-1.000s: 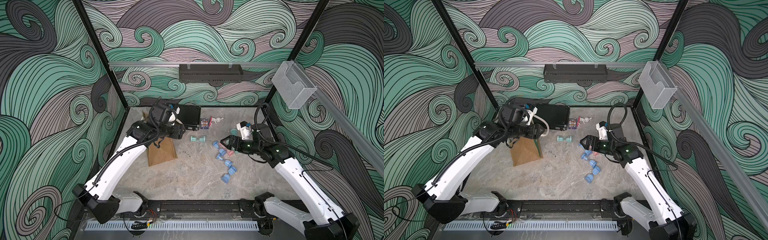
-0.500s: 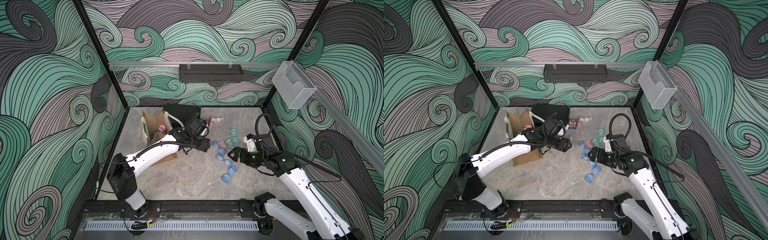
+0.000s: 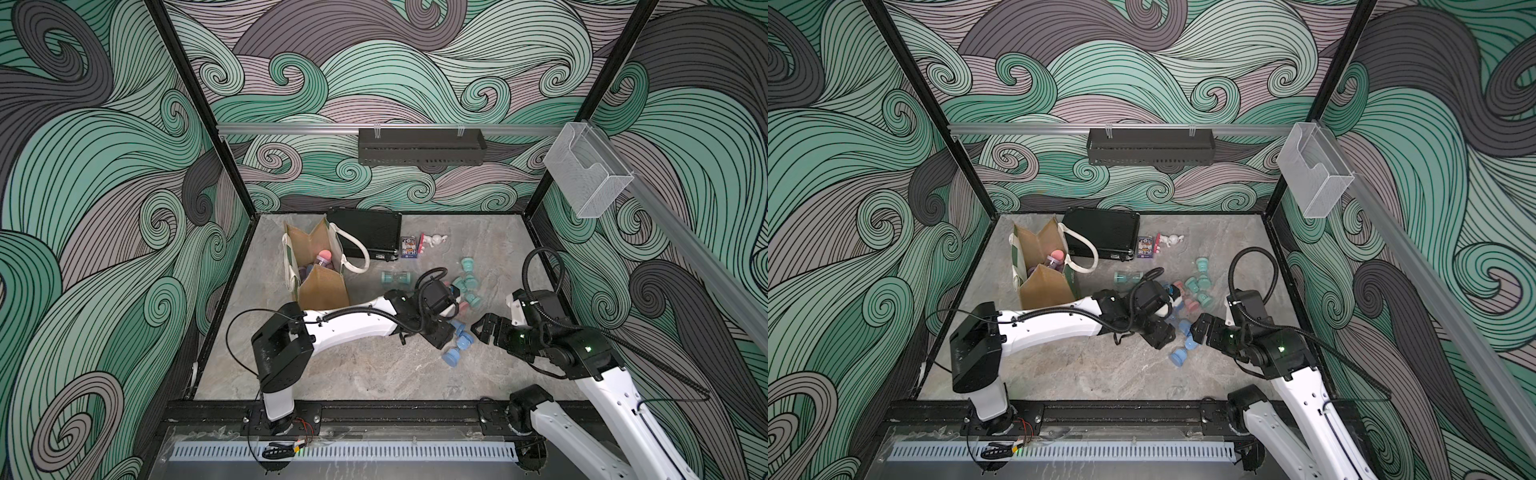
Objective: Put the hourglass into the canvas bag
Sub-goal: Pick up the hourglass from the center of the board.
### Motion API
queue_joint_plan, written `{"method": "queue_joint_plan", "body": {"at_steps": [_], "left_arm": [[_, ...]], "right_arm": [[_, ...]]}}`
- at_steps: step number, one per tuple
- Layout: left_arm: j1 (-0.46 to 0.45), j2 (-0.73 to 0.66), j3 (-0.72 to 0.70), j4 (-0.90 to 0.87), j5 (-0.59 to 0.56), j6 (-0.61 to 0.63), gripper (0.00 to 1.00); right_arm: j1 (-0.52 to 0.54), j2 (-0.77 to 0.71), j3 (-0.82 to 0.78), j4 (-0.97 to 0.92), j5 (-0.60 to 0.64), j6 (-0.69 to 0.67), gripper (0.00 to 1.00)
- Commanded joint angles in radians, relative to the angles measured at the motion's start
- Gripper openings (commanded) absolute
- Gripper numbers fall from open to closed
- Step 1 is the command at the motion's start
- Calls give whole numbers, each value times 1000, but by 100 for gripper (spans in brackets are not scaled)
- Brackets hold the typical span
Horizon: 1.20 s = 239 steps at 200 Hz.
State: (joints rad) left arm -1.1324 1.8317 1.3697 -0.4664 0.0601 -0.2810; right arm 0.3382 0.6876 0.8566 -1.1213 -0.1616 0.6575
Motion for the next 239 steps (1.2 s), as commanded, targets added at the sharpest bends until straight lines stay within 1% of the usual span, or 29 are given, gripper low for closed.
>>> {"method": "queue_joint_plan", "body": {"at_steps": [1, 15, 29, 50, 87, 129, 164, 184, 200, 226, 239], "left_arm": [[-31, 74, 10, 40, 10, 64, 67], [-40, 114, 13, 67, 0, 65, 66], [-46, 152, 39, 56, 0, 68, 66], [-64, 178, 40, 66, -21, 82, 66], [-75, 233, 76, 44, -90, 66, 66], [-81, 258, 78, 85, -83, 90, 66], [-81, 286, 101, 66, -91, 102, 62], [-81, 290, 99, 55, -93, 102, 56], [-82, 279, 91, 51, -93, 102, 53], [-81, 243, 63, 49, -95, 106, 51], [-81, 228, 48, 50, -102, 106, 47]], "right_arm": [[-4, -21, -23, -59, 42, 38, 100], [-4, -35, -41, -61, 41, 51, 100], [-4, -45, -57, -63, 37, 54, 99], [-4, -58, -68, -61, 45, 56, 99], [-4, -61, -70, -59, 45, 56, 100], [-4, -66, -62, -59, 44, 50, 100], [-3, -70, -59, -58, 44, 47, 100], [-4, -69, -54, -59, 47, 44, 100], [-4, -70, -50, -58, 48, 43, 100], [-4, -62, -44, -57, 54, 39, 100], [-4, -59, -43, -53, 55, 38, 100]]}}
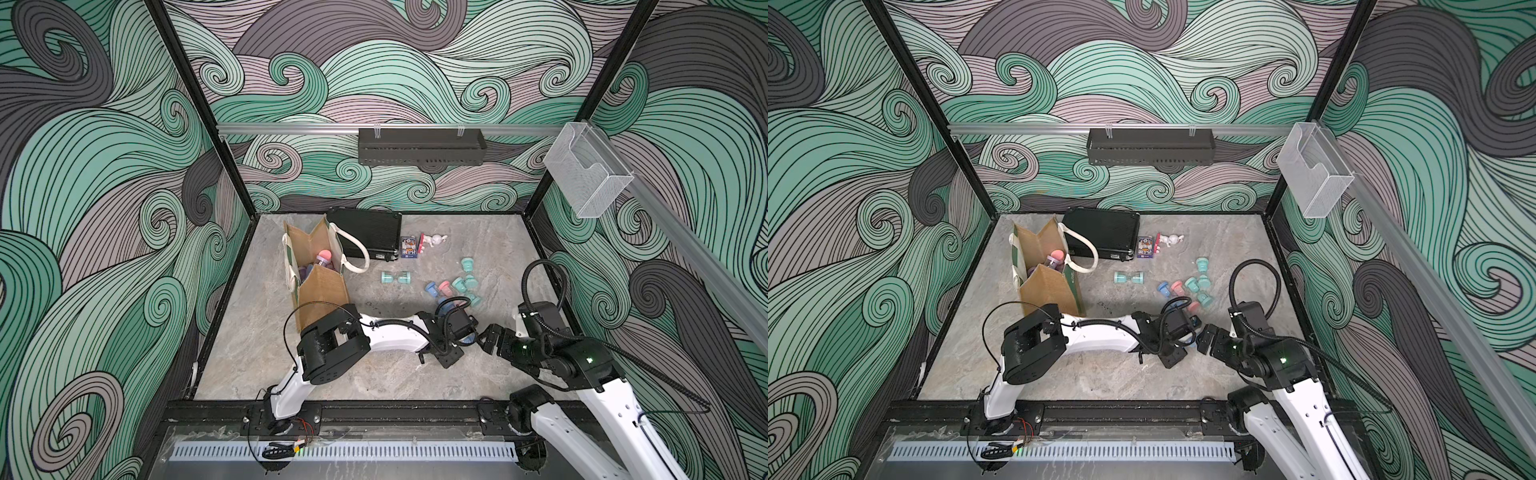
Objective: Put the hourglass into the canvas bag
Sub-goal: Pick up the hourglass from the center of the board, then place the hourglass in the canvas bag.
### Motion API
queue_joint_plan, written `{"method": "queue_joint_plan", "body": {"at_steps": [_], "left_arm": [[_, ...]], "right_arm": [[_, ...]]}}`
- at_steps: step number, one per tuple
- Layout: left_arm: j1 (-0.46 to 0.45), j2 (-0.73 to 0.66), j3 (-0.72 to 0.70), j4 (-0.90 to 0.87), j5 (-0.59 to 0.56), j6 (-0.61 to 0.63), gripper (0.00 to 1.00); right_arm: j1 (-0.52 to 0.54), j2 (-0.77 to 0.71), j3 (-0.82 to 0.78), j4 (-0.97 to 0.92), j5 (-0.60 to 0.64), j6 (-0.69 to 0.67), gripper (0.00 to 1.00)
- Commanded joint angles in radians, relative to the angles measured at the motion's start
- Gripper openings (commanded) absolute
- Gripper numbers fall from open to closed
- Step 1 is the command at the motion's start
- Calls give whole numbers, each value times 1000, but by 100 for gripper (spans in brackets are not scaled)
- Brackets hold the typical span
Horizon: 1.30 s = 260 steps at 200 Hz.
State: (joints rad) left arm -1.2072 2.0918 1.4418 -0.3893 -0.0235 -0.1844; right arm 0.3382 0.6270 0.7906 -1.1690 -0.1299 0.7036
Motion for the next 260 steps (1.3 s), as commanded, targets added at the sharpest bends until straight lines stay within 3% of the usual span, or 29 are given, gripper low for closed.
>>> {"method": "queue_joint_plan", "body": {"at_steps": [1, 68, 119, 199, 260], "left_arm": [[-7, -33, -25, -28, -19, 10, 47], [-6, -131, -62, -18, -53, 10, 27], [-2, -321, -134, -64, -133, -43, 13], [32, -646, -126, -239, -321, -96, 6], [236, -830, 7, -475, -443, -122, 4]], "right_arm": [[-4, 2, 23, -5, 23, -8, 100], [-4, 8, 58, 19, 25, -34, 100], [-4, 33, 145, 67, -6, -99, 100], [29, 147, 209, 270, -166, -132, 100], [209, 314, 272, 477, -180, -120, 100]]}}
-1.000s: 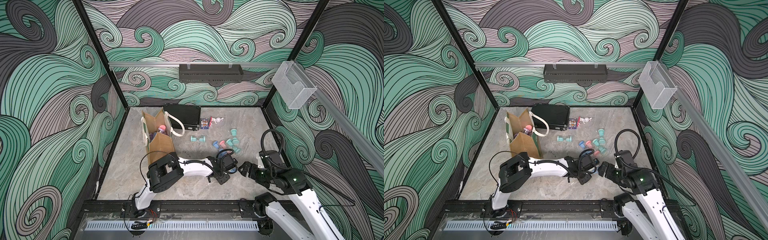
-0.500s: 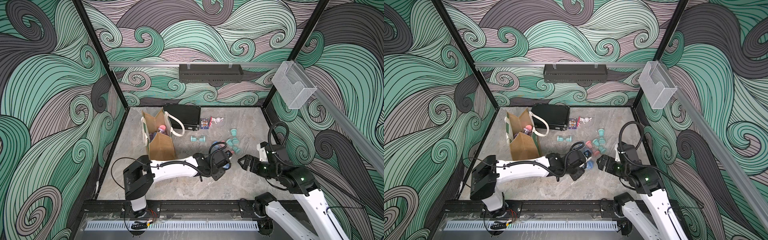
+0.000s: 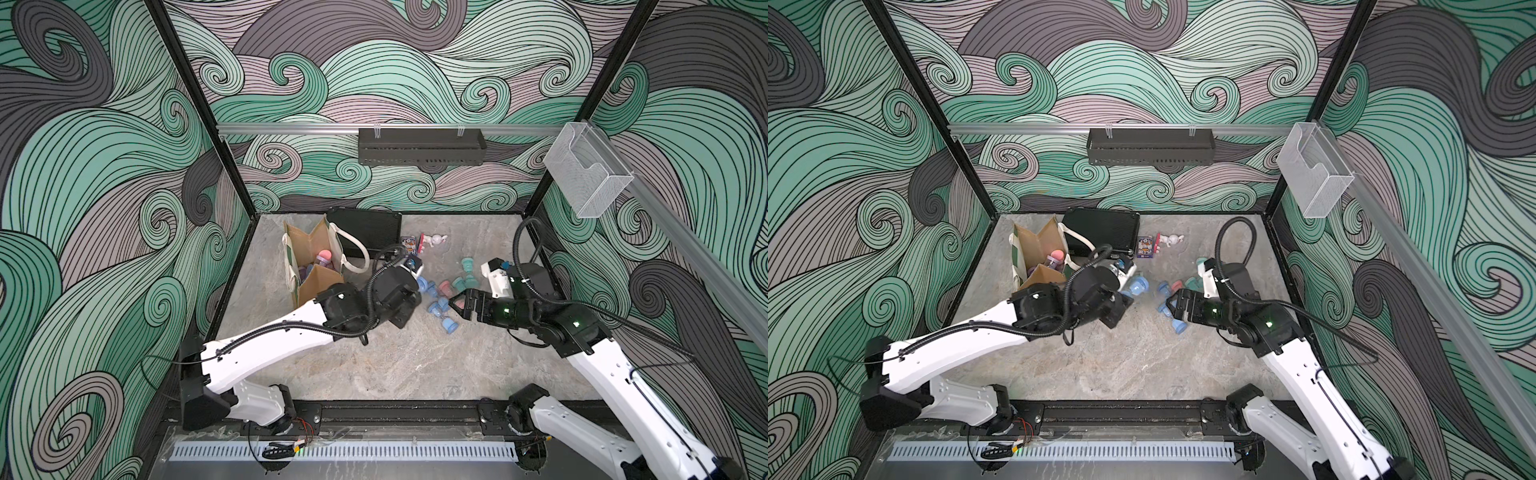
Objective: Put the hourglass into the canvas bag
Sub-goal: Place the hourglass in the canvas bag.
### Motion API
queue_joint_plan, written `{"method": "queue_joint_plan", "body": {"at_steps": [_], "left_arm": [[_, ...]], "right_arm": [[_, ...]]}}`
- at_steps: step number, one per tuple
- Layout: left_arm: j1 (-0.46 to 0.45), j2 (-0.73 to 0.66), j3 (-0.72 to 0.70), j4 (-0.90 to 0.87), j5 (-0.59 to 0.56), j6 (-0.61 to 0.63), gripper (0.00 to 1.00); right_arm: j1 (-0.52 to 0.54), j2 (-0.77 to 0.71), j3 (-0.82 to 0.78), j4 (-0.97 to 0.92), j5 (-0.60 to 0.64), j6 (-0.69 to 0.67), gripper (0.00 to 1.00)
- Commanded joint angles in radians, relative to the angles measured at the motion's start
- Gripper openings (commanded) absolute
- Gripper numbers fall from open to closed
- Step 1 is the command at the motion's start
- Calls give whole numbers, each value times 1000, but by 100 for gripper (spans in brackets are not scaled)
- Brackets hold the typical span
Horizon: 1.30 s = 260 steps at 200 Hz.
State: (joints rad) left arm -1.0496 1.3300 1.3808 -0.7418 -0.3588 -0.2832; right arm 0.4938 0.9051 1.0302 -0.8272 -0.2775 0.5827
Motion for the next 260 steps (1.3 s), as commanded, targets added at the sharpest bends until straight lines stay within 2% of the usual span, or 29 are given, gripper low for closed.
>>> {"method": "queue_joint_plan", "body": {"at_steps": [1, 43, 76, 100, 127, 183, 226, 249, 260], "left_arm": [[82, -70, 70, -126, -111, -23, 4], [259, -130, 139, -247, -211, -16, 5], [420, -138, 138, -262, -175, -4, 4], [528, -113, 127, -225, -56, 5, 3], [603, -69, 116, -199, -23, 4, 3], [782, 70, 119, -141, 194, 19, 2], [872, 215, 141, -117, 293, 22, 2], [902, 259, 130, -112, 283, 8, 2], [919, 273, 110, -90, 315, 2, 2]], "right_arm": [[56, 38, 33, 139, -34, 1, 100], [148, 141, 70, 286, -69, -6, 99], [207, 223, 101, 378, -87, -6, 100], [245, 282, 125, 427, -98, -7, 100], [266, 330, 141, 458, -106, -3, 100], [269, 341, 112, 484, -99, 18, 100], [269, 354, 93, 514, -108, 28, 100], [270, 357, 82, 529, -107, 35, 99], [269, 360, 73, 541, -108, 38, 100]]}}
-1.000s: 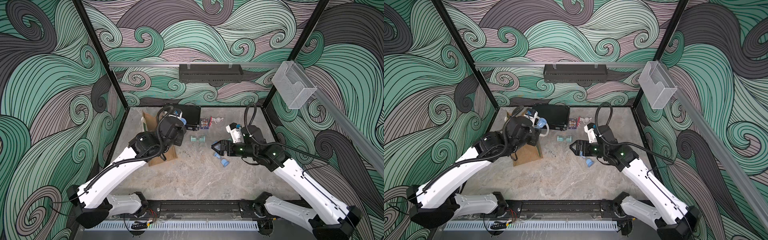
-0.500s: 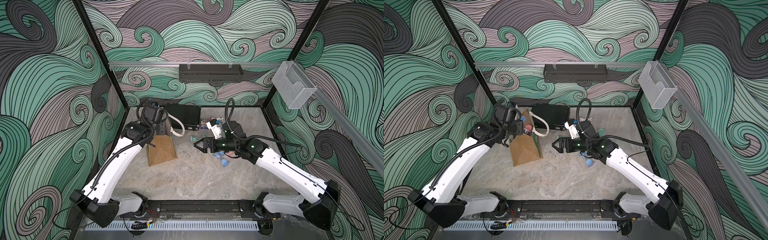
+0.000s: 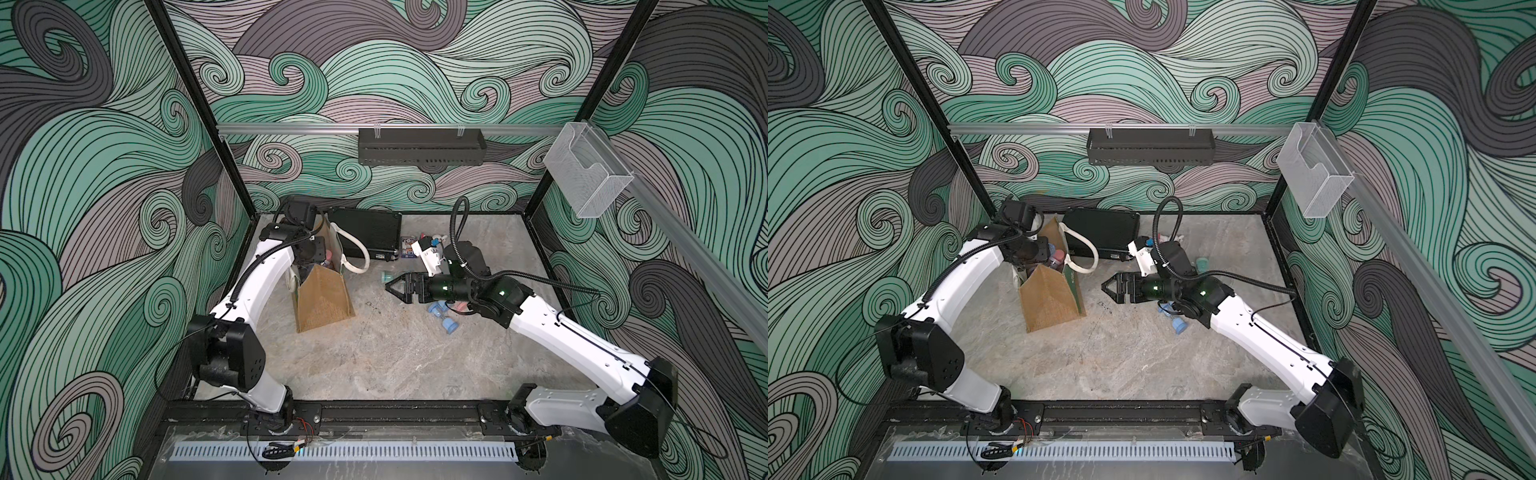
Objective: Put the hourglass into the canvas bag
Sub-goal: Place the hourglass in the canvas bag.
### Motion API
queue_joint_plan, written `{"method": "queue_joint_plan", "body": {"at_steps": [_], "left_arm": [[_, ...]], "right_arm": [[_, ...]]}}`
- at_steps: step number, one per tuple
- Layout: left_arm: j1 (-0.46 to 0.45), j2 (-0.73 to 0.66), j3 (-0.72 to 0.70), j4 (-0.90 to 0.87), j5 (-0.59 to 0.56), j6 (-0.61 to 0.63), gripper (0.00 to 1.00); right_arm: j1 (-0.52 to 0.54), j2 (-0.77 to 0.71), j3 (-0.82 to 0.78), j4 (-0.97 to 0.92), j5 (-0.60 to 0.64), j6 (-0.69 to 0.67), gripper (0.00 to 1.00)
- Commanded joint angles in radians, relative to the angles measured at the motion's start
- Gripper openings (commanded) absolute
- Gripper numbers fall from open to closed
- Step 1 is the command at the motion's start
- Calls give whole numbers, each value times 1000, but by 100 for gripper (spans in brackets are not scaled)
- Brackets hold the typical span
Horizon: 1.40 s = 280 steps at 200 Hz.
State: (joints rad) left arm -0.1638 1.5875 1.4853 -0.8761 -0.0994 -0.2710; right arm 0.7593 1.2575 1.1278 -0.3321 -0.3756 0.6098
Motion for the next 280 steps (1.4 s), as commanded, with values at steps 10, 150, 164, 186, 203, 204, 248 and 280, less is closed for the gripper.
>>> {"method": "queue_joint_plan", "body": {"at_steps": [10, 150, 164, 186, 203, 204, 248, 280], "left_arm": [[46, 32, -8, 53, 71, -18, 2], [55, -112, -24, 63, 110, 13, 56], [55, -138, -19, 65, 125, 3, 57], [53, -182, -6, 66, 168, -25, 60], [45, -227, -1, 72, 208, -50, 61], [45, -228, -1, 72, 208, -53, 61], [-92, -326, -25, 96, 172, -149, 65], [-275, -382, -119, 196, 128, -211, 67]], "right_arm": [[4, 11, -30, 51, -9, 16, 99], [-29, 43, 29, -62, -10, -29, 99], [-32, 33, 32, -98, 1, -49, 100], [-45, 9, 27, -154, 4, -62, 100], [-53, -19, 24, -206, 24, -69, 100], [-54, -21, 24, -209, 25, -69, 100], [-99, -115, -5, -360, 108, -70, 100], [-134, -189, -56, -446, 147, -61, 100]]}}
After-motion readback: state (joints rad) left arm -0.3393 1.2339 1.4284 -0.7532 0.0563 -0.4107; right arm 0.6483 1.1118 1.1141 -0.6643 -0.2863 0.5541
